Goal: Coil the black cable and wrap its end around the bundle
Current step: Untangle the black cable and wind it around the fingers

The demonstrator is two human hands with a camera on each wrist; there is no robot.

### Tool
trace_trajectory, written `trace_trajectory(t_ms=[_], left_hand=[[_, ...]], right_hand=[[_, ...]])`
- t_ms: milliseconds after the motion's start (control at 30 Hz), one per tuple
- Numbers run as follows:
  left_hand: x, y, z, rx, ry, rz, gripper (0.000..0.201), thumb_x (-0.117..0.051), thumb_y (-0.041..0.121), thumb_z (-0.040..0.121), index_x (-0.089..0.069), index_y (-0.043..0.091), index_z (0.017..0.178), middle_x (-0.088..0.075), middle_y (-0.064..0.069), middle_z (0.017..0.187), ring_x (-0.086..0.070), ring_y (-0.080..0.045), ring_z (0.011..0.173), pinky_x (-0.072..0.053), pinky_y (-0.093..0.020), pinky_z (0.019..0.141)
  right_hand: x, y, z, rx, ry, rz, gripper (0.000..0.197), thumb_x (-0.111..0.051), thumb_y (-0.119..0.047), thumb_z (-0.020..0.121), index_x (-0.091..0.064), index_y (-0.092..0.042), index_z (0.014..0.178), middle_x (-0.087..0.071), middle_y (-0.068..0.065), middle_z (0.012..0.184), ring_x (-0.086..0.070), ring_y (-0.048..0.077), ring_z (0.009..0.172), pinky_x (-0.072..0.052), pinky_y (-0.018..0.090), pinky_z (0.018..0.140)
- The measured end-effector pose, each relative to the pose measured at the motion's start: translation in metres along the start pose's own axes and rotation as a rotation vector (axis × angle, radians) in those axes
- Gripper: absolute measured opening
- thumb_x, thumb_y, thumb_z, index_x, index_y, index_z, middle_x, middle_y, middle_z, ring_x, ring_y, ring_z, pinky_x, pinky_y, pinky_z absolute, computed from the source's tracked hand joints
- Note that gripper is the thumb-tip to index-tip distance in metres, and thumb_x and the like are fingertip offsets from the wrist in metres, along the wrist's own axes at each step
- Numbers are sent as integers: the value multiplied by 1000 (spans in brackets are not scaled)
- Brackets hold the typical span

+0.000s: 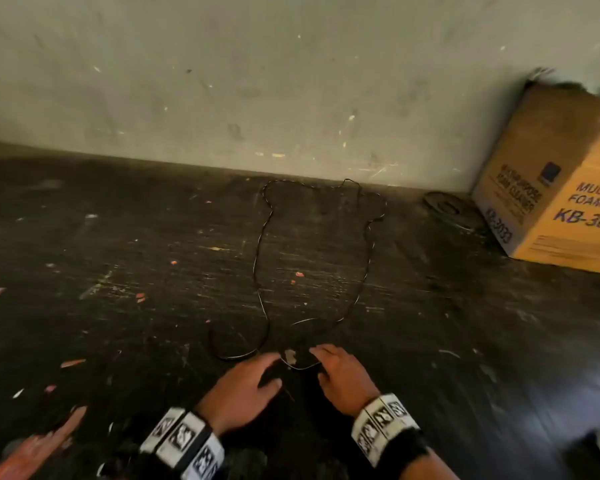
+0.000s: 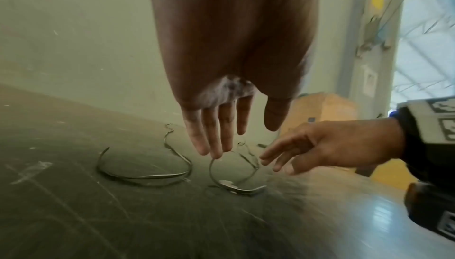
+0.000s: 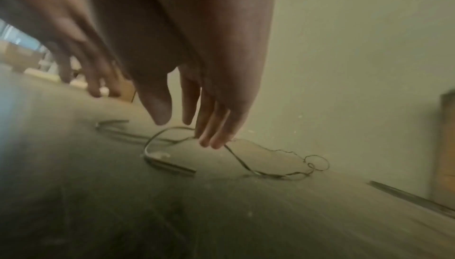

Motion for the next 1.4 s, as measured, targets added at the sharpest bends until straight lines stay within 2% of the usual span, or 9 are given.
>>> trace_trajectory(t_ms=[233,467,567,633,700,800,933,1033,1400], left_hand=[[13,1,26,180,-36,-233,47,-51,33,94,-45,16,137,-60,-5,129,-55,-13,111,-40,-24,92],[5,2,23,333,73,-691,33,-57,37,90,-70,8,94,-75,-10,99,-70,-16,87,-49,-26,73],[8,19,15,268,41,-986,27,-58,23,92,-72,0,92,-77,-13,93,-72,-19,85,-53,-34,86],[15,31,7,189,38,-1131,22,-56,18,92,-68,0,85,-75,-17,84,-73,-20,78,-57,-33,78],[28,42,-2,127,73,-1186,23,-55,18,93,-66,3,80,-72,-12,70,-73,-17,69,-57,-30,71],[48,64,-19,33,47,-1238,24,-53,20,93,-65,5,79,-65,-5,57,-68,-14,58,-57,-34,70],[62,95,-41,-101,-89,-1325,22,-54,22,88,-64,6,76,-58,-5,50,-62,-16,51,-56,-32,57],[61,107,-55,-146,-150,-1339,21,-55,24,86,-65,7,79,-57,-5,51,-60,-16,49,-56,-32,53],[54,112,-86,-169,-277,-1491,25,-45,25,95,-61,7,90,-45,0,49,-36,-4,31,-30,-16,31]], right_hand=[[-20,-10,31,-33,27,-166,27,-49,-11,92,-61,-12,116,-58,10,124,-53,25,116,-41,34,100],[-5,-25,-2,59,110,431,17,-60,-14,90,-63,-30,97,-64,-12,99,-62,-2,93,-51,14,84],[9,-45,-29,194,115,567,31,-64,-11,88,-58,-42,86,-64,-24,92,-59,-15,93,-46,4,78],[17,-44,-38,234,181,603,28,-67,-12,86,-63,-40,83,-66,-29,90,-63,-10,89,-47,6,77],[35,-31,-38,215,374,586,14,-69,-14,84,-69,-28,81,-69,-14,78,-65,-2,76,-47,12,70],[74,-19,-37,210,553,466,16,-67,-17,85,-66,-27,97,-66,-12,94,-62,-3,86,-46,12,76],[103,-42,-27,430,442,279,48,-64,-15,87,-49,-21,132,-55,-1,134,-47,9,127,-38,28,107],[112,-57,-28,603,380,294,24,-54,-10,94,-61,-13,117,-69,5,110,-63,11,106,-53,36,93],[122,-64,-47,649,295,158,35,-48,-15,95,-54,-21,128,-70,2,93,-66,3,84,-55,22,79]])
Point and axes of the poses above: each hand's wrist, its own z-axis towards the middle knuckle, its own x-axis out of the back of the hand, y = z × x, the point moved 4 cm from there along z, towards the middle knuckle
